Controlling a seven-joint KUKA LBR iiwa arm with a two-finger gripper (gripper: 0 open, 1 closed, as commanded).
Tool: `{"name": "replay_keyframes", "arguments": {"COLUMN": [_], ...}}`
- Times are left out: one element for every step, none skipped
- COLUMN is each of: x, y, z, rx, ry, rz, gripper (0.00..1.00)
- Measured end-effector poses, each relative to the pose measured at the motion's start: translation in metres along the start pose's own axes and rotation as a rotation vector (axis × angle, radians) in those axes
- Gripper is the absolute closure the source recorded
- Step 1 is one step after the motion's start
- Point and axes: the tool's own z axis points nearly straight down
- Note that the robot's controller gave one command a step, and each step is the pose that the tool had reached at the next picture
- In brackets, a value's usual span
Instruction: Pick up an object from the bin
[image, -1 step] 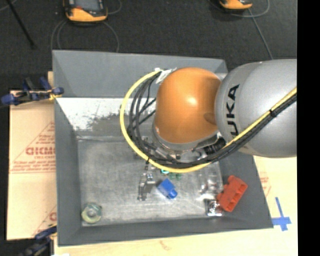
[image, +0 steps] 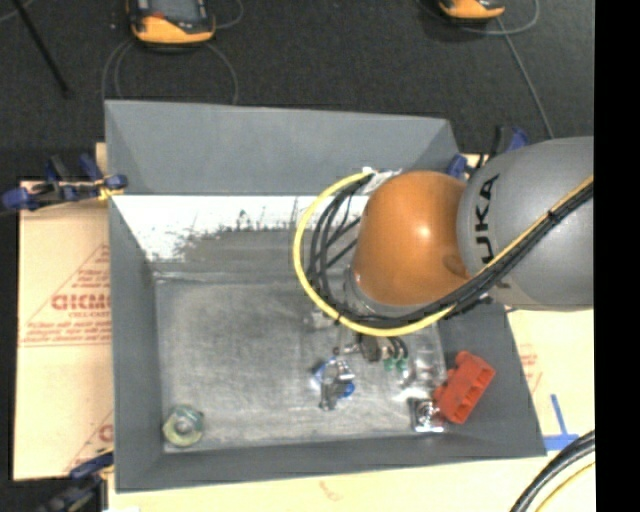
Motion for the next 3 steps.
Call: {"name": "replay_keyframes", "arguments": {"x": [-0.010,-0.007,-0.009], "y": [-0.028,-0.057,-0.057], "z": [0.102,0.101,0.098], "rx": [-0.006,-0.006,-0.005], "ry": [-0.015,-0.015,-0.022], "rz": [0.062,0.037,0.042], "gripper": [0.00,0.00,1.00]}}
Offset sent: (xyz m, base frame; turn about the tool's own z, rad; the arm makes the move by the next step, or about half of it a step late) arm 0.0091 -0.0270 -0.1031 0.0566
